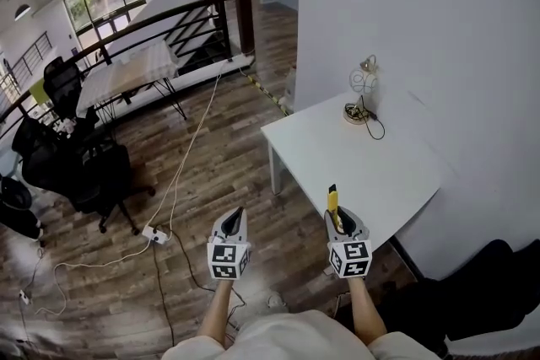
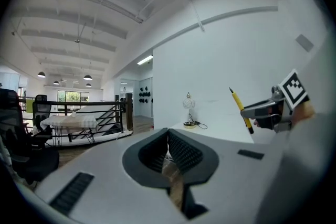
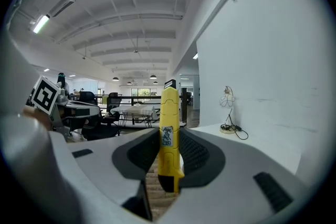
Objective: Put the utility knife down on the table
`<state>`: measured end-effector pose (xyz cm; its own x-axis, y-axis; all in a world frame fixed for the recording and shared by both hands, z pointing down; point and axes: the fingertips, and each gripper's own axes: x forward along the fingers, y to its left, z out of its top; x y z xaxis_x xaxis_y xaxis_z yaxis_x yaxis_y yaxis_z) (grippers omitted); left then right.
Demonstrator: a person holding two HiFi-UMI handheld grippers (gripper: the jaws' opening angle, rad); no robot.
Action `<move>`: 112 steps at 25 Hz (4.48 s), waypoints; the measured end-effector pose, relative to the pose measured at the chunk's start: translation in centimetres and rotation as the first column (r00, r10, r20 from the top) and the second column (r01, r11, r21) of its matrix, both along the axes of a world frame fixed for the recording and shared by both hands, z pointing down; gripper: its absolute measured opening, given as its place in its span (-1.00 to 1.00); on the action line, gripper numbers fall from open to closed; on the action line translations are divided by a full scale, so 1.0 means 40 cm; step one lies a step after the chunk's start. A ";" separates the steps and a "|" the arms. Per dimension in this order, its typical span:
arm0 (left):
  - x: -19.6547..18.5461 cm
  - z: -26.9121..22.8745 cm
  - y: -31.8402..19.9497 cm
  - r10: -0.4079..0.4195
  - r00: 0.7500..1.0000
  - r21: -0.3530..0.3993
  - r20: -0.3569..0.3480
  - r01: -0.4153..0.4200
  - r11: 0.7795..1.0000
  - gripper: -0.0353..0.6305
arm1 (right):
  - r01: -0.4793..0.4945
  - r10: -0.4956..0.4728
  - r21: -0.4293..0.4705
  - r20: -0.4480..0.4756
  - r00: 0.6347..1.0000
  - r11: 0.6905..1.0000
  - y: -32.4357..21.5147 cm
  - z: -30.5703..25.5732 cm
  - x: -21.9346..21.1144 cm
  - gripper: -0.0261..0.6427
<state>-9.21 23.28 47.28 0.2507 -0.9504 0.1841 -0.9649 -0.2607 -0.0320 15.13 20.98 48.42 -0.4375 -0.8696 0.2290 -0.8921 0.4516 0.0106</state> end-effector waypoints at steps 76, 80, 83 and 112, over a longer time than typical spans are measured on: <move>-0.184 0.146 -1.390 0.012 1.000 -0.124 -0.010 -0.013 0.992 -0.88 | 0.009 -0.008 -0.186 0.006 1.000 0.982 -1.351 0.192 -0.207 -0.59; -0.191 0.183 -1.425 0.034 0.999 -0.147 -0.021 -0.036 0.988 -0.88 | -0.004 0.004 -0.213 -0.002 1.000 0.977 -1.373 0.229 -0.225 -0.59; -0.195 0.216 -1.438 0.045 0.999 -0.171 -0.030 -0.050 0.984 -0.88 | -0.012 0.010 -0.232 -0.013 1.000 0.973 -1.380 0.256 -0.237 -0.59; -0.189 0.467 -1.449 0.084 0.993 -0.325 -0.082 -0.106 0.940 -0.88 | -0.036 -0.009 -0.468 -0.094 0.996 0.883 -1.363 0.599 -0.280 -0.59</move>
<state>-16.78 -34.69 65.98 0.3589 -0.8114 0.4614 -0.9322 -0.3365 0.1333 3.91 -33.54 72.39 -0.3845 -0.6567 0.6488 -0.9034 0.4120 -0.1184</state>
